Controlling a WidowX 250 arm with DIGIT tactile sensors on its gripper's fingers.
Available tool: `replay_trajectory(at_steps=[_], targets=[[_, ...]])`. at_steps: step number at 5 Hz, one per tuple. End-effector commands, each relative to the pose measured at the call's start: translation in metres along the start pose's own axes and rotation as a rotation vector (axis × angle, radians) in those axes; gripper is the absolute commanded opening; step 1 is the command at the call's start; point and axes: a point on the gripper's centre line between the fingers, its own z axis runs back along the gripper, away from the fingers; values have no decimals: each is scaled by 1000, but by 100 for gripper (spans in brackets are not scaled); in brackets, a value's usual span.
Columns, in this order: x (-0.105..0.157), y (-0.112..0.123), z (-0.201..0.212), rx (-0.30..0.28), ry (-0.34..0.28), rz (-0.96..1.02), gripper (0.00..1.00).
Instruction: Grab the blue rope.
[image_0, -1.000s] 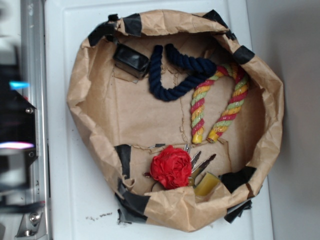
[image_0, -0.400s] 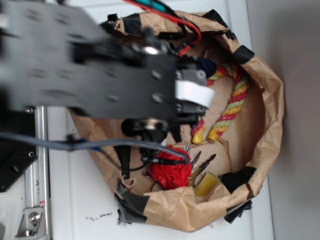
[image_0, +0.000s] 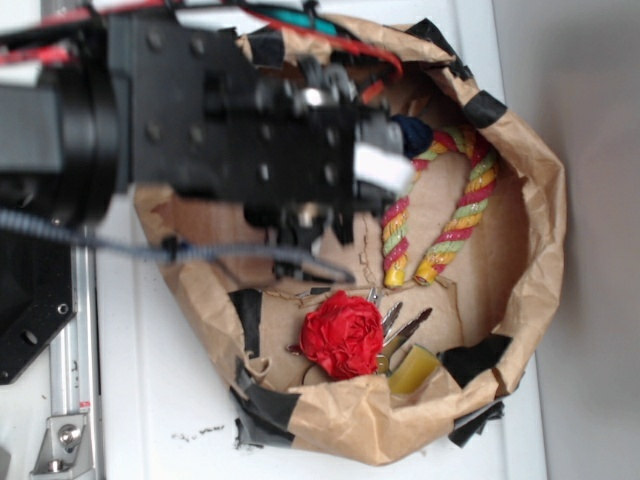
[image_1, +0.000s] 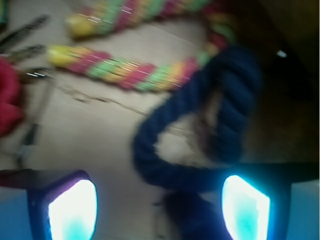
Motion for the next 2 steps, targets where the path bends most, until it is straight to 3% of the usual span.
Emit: replay_trajectory(at_steps=[1, 2], targets=[[4, 38, -14, 56, -19, 45, 100], [17, 32, -30, 43, -14, 52, 100]])
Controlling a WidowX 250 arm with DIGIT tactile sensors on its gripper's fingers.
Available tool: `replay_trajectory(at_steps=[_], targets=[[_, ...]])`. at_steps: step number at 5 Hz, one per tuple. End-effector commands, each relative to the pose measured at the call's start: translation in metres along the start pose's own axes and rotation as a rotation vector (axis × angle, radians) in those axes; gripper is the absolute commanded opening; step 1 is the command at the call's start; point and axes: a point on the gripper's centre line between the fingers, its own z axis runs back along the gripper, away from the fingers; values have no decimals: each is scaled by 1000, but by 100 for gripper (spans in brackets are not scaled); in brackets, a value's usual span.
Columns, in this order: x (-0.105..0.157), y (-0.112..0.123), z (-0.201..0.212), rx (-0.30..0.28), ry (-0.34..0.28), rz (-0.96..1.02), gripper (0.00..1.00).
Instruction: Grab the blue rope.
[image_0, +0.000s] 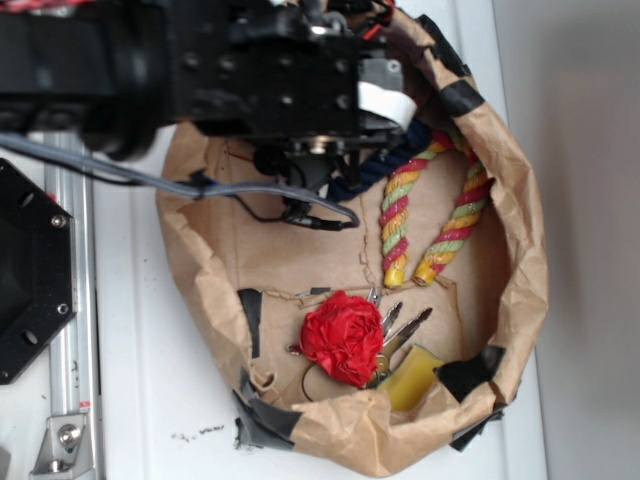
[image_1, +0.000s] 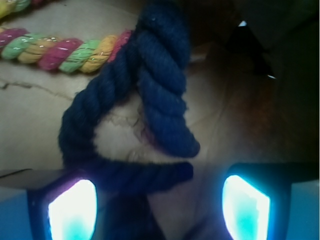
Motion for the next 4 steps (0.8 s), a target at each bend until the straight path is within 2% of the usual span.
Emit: replay_trajectory(at_steps=[1, 2, 3, 4], targets=[[22, 0, -15, 8, -22, 44, 100], [31, -8, -13, -130, -64, 27, 100], [36, -17, 1, -179, -127, -16, 100], [37, -11, 7, -143, -145, -22, 100]])
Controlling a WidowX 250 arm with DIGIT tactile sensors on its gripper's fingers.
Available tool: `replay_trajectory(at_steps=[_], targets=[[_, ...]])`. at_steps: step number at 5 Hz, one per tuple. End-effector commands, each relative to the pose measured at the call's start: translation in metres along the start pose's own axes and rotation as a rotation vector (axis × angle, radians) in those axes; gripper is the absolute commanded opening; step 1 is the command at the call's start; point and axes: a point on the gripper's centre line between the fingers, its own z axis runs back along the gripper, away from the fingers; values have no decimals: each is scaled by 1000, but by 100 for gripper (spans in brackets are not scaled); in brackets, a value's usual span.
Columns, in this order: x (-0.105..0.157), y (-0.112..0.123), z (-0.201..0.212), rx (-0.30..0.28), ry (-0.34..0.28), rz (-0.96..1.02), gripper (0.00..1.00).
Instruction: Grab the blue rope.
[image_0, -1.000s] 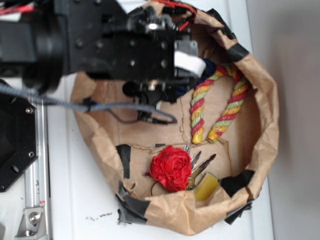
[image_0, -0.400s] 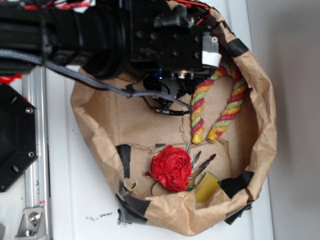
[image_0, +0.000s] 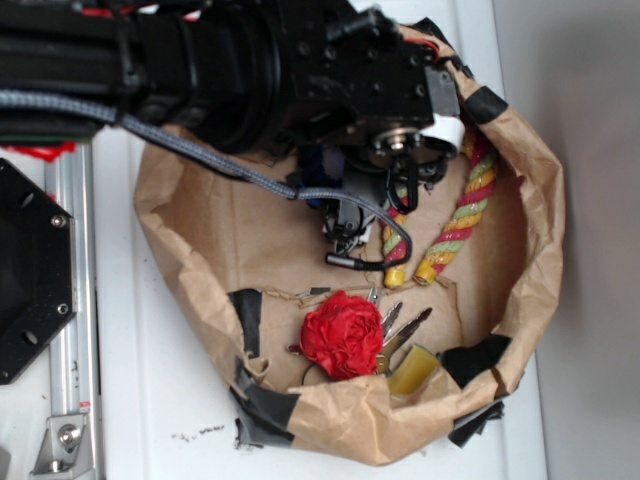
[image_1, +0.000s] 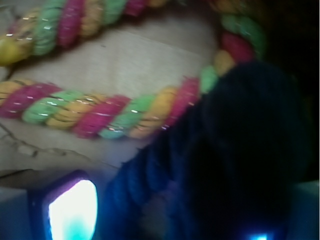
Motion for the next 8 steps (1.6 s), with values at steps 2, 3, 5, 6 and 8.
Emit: replay_trajectory(at_steps=[2, 3, 5, 6, 8], targets=[[8, 30, 18, 115, -67, 1, 100], [2, 33, 14, 118, -34, 75, 0], [-17, 20, 72, 115, -55, 420, 0], [-14, 7, 116, 92, -107, 499, 0], [-4, -20, 158, 78, -143, 530, 0]])
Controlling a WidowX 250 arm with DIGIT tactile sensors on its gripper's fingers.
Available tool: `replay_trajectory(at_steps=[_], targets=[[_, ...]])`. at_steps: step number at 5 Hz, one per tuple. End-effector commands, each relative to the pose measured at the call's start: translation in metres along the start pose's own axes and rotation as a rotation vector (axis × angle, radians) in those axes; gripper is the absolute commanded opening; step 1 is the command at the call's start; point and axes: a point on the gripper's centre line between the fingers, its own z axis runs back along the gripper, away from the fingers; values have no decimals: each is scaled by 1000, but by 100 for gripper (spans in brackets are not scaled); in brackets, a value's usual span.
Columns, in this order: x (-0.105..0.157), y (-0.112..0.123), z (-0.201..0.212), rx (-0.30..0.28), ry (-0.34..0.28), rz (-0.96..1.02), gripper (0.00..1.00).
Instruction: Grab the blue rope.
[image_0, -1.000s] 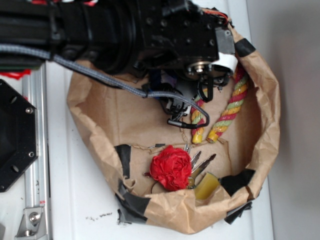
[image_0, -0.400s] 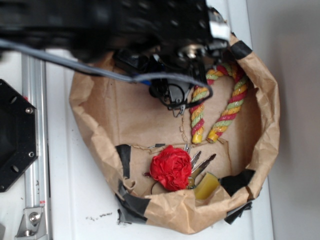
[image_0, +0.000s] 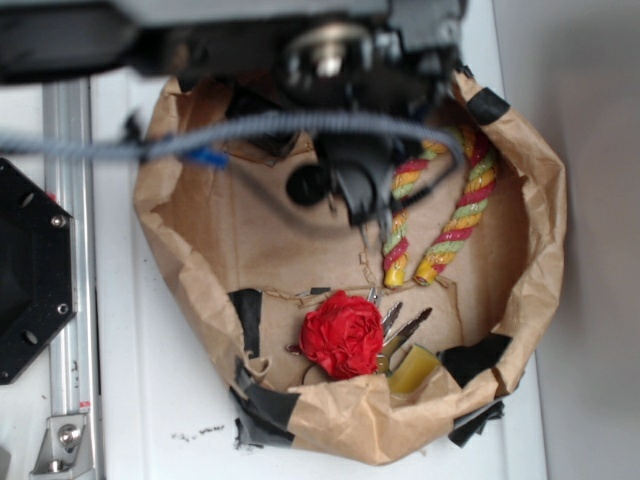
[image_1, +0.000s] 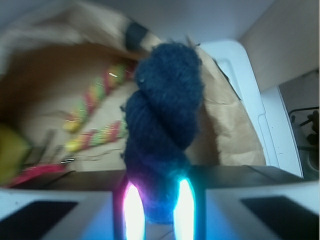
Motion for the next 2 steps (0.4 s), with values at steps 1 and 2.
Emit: replay_trajectory(at_steps=[1, 2], targets=[[2, -14, 7, -152, 33, 68, 0], [-8, -26, 8, -145, 82, 33, 0]])
